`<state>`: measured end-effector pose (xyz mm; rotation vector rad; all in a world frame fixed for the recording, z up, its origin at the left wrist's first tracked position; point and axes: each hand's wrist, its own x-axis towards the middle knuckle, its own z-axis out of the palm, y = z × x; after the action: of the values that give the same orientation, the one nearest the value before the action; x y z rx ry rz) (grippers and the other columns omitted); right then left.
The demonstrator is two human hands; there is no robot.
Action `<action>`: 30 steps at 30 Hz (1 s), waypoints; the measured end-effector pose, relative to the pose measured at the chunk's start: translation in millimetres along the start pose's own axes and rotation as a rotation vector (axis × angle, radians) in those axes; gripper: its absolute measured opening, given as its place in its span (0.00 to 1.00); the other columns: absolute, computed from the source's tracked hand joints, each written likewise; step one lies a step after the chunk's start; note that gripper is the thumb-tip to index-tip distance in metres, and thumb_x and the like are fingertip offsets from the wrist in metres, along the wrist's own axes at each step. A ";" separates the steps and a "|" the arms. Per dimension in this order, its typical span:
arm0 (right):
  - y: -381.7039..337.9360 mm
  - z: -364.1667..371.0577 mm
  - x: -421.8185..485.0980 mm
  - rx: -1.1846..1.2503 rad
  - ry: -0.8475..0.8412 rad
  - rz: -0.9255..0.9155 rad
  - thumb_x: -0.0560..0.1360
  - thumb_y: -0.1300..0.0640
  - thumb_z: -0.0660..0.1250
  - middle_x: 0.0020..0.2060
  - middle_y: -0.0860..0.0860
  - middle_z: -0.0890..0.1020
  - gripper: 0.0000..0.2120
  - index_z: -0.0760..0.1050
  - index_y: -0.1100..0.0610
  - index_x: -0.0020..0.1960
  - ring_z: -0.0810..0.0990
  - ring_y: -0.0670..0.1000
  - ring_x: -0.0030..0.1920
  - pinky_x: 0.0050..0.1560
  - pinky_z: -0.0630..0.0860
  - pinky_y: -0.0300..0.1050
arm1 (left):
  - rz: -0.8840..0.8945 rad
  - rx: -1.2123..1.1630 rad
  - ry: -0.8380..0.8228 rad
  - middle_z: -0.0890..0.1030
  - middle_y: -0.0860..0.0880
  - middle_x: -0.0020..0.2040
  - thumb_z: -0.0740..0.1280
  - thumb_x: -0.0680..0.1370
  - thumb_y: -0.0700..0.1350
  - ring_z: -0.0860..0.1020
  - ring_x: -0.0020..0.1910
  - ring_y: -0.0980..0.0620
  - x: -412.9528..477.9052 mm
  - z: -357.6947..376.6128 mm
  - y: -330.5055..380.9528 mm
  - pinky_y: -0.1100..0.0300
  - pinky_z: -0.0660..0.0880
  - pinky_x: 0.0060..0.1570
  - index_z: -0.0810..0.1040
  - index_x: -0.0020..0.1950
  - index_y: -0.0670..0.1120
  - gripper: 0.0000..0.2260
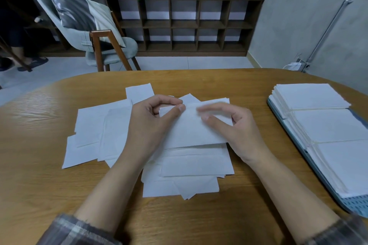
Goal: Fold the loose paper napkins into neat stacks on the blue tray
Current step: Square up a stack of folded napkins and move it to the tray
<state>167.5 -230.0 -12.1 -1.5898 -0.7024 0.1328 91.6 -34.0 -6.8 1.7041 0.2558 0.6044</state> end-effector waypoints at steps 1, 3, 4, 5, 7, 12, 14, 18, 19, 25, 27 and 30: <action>3.0 -0.8 0.3 -0.021 0.007 0.016 0.80 0.63 0.73 0.53 0.41 0.88 0.09 0.87 0.53 0.56 0.84 0.41 0.58 0.57 0.76 0.34 | 0.033 0.039 -0.013 0.88 0.57 0.49 0.78 0.77 0.43 0.82 0.44 0.61 -0.8 0.1 0.0 0.67 0.74 0.44 0.88 0.50 0.49 0.03; 7.0 -2.9 1.6 -0.007 0.087 0.074 0.80 0.65 0.71 0.51 0.39 0.88 0.11 0.88 0.52 0.53 0.84 0.38 0.56 0.55 0.76 0.32 | 0.159 0.195 -0.048 0.87 0.59 0.52 0.76 0.79 0.42 0.82 0.50 0.63 -2.2 0.4 -1.6 0.67 0.75 0.46 0.85 0.57 0.51 0.08; 9.7 -5.3 3.4 -0.011 0.153 0.088 0.80 0.65 0.71 0.51 0.38 0.88 0.11 0.88 0.52 0.53 0.83 0.36 0.55 0.54 0.75 0.30 | 0.228 0.294 -0.078 0.85 0.61 0.56 0.76 0.79 0.43 0.82 0.55 0.63 -2.3 0.2 -3.0 0.66 0.77 0.51 0.82 0.61 0.52 0.12; 13.0 -8.4 5.4 -0.029 0.223 0.092 0.80 0.65 0.71 0.51 0.36 0.87 0.11 0.88 0.52 0.54 0.82 0.35 0.55 0.54 0.74 0.28 | 0.280 0.387 -0.123 0.82 0.63 0.59 0.77 0.78 0.45 0.80 0.59 0.63 -2.3 -0.5 -4.1 0.65 0.77 0.56 0.79 0.64 0.53 0.16; 20.4 -14.2 7.6 -0.030 0.322 0.118 0.81 0.64 0.71 0.53 0.36 0.87 0.12 0.88 0.50 0.55 0.81 0.35 0.57 0.54 0.73 0.26 | 0.299 0.504 -0.258 0.77 0.64 0.63 0.79 0.75 0.51 0.77 0.64 0.63 -1.9 -2.7 -5.0 0.64 0.75 0.60 0.75 0.66 0.57 0.22; 25.4 -16.3 7.0 0.018 0.351 0.157 0.81 0.66 0.70 0.57 0.37 0.85 0.16 0.87 0.45 0.57 0.80 0.37 0.59 0.52 0.76 0.29 | 0.298 0.604 -0.517 0.81 0.61 0.57 0.82 0.71 0.56 0.79 0.60 0.61 -2.7 -4.5 -9.2 0.64 0.75 0.60 0.84 0.52 0.57 0.13; 23.7 -15.8 7.0 -0.004 0.335 0.156 0.81 0.65 0.69 0.56 0.33 0.84 0.17 0.87 0.45 0.58 0.79 0.35 0.60 0.55 0.77 0.30 | 0.308 0.624 -0.524 0.83 0.61 0.54 0.81 0.72 0.56 0.81 0.57 0.60 -2.8 -4.2 -10.0 0.60 0.78 0.57 0.86 0.51 0.57 0.11; 22.1 -15.8 5.7 -0.056 0.294 0.136 0.82 0.67 0.67 0.53 0.24 0.82 0.17 0.85 0.48 0.62 0.77 0.29 0.60 0.61 0.74 0.27 | 0.297 0.643 -0.524 0.86 0.62 0.52 0.79 0.73 0.52 0.82 0.54 0.61 -4.1 -4.8 -11.0 0.55 0.81 0.56 0.87 0.50 0.56 0.07; 20.8 -15.7 4.7 -0.065 0.278 0.123 0.82 0.67 0.67 0.53 0.25 0.82 0.18 0.85 0.49 0.62 0.77 0.29 0.61 0.61 0.73 0.27 | 0.303 0.643 -0.515 0.86 0.62 0.52 0.78 0.74 0.50 0.83 0.53 0.62 -4.7 -4.4 -10.7 0.55 0.81 0.55 0.88 0.50 0.55 0.06; 10.1 -16.0 3.3 0.104 0.096 0.052 0.79 0.51 0.69 0.60 0.45 0.87 0.12 0.86 0.52 0.59 0.80 0.43 0.67 0.68 0.72 0.41 | 0.262 0.340 -0.369 0.86 0.56 0.44 0.74 0.78 0.40 0.84 0.48 0.54 -9.7 0.4 4.4 0.61 0.80 0.54 0.85 0.46 0.49 0.04; 6.1 -12.3 1.1 0.120 0.026 0.046 0.77 0.48 0.71 0.57 0.47 0.88 0.12 0.87 0.52 0.56 0.82 0.45 0.64 0.64 0.75 0.40 | 0.251 0.245 -0.312 0.86 0.56 0.45 0.74 0.80 0.41 0.84 0.50 0.54 -9.2 0.5 7.9 0.63 0.79 0.53 0.86 0.48 0.49 0.03; 4.2 -5.7 -1.4 0.096 0.071 0.059 0.79 0.57 0.75 0.51 0.46 0.88 0.05 0.87 0.55 0.53 0.85 0.44 0.53 0.48 0.78 0.36 | 0.227 0.142 -0.227 0.87 0.58 0.49 0.75 0.80 0.42 0.84 0.53 0.55 -7.3 0.2 7.9 0.65 0.78 0.53 0.87 0.53 0.50 0.04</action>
<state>170.6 -235.6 -15.5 -1.5167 -0.5857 0.1506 84.3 -39.5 -1.1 1.9374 -0.0589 0.5622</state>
